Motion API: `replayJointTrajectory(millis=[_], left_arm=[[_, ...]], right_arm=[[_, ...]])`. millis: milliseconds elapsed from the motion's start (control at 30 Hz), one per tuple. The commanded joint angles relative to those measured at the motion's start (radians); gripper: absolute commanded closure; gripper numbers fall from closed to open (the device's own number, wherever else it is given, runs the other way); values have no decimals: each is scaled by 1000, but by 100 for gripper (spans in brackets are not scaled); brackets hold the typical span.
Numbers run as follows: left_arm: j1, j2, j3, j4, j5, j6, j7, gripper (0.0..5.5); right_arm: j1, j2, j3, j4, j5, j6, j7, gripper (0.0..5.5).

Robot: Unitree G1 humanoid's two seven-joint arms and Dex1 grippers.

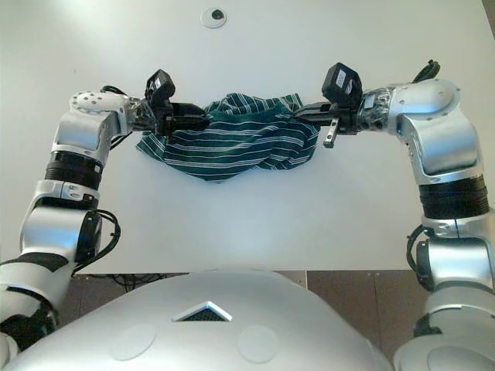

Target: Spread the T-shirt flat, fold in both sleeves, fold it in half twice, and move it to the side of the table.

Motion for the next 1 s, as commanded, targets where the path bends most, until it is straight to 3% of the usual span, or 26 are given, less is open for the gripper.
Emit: replayJointTrajectory(millis=[33,133,433,767,867,1000], left_arm=[[-21,-13,-9,-2,2,3,-2,408],[-12,-10,-23,-3,8,5,-10,408],[17,5,-39,-34,1,18,-40,542],[77,121,92,-309,-124,127,-50,547],[-11,150,184,-357,-183,175,7,547],[-199,153,243,-222,-173,144,110,547]], right_arm=[[-7,9,10,1,-18,-15,1,550],[-6,8,11,1,-18,-16,2,550],[-5,7,9,5,-18,-22,-4,550],[-32,8,-24,37,-18,-39,-29,550],[-107,40,-67,96,-15,-64,-85,550],[-272,110,-86,267,-56,-149,-177,550]])
